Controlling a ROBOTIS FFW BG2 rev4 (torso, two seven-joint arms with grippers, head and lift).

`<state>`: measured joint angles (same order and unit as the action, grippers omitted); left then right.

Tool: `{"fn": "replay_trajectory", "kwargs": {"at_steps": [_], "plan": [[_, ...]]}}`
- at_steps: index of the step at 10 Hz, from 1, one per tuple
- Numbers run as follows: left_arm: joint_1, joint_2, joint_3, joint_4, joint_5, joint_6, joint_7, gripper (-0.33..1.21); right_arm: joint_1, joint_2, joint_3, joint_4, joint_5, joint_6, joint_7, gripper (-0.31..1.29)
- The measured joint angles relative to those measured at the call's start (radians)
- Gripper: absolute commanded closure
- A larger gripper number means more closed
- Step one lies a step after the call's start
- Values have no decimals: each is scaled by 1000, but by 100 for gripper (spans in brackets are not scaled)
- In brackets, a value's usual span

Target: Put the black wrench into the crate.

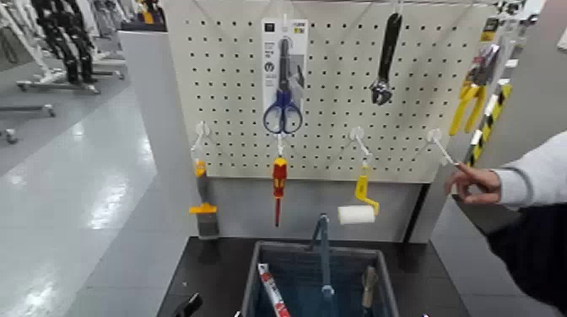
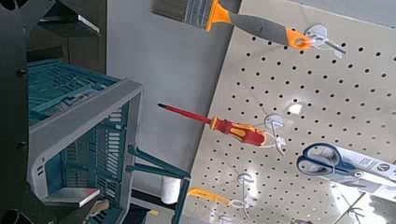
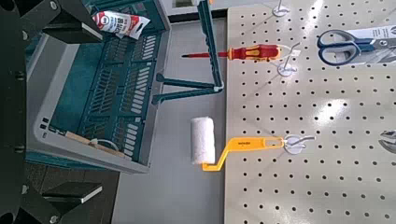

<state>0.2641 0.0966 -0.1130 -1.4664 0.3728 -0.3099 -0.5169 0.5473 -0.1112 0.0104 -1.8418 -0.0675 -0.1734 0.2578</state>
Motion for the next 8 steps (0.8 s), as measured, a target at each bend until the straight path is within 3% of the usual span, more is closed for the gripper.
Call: {"fn": "replay_trajectory", "kwargs": {"at_steps": [5,8], "plan": [[-5,2,-2,1,-2,8,-1,10,-22,-8,-40,-20,-6,20,93,17],[-7,2,-3,1,-2,14,-3,10,-71,5,-69,-17,-27,37,72,17]]}}
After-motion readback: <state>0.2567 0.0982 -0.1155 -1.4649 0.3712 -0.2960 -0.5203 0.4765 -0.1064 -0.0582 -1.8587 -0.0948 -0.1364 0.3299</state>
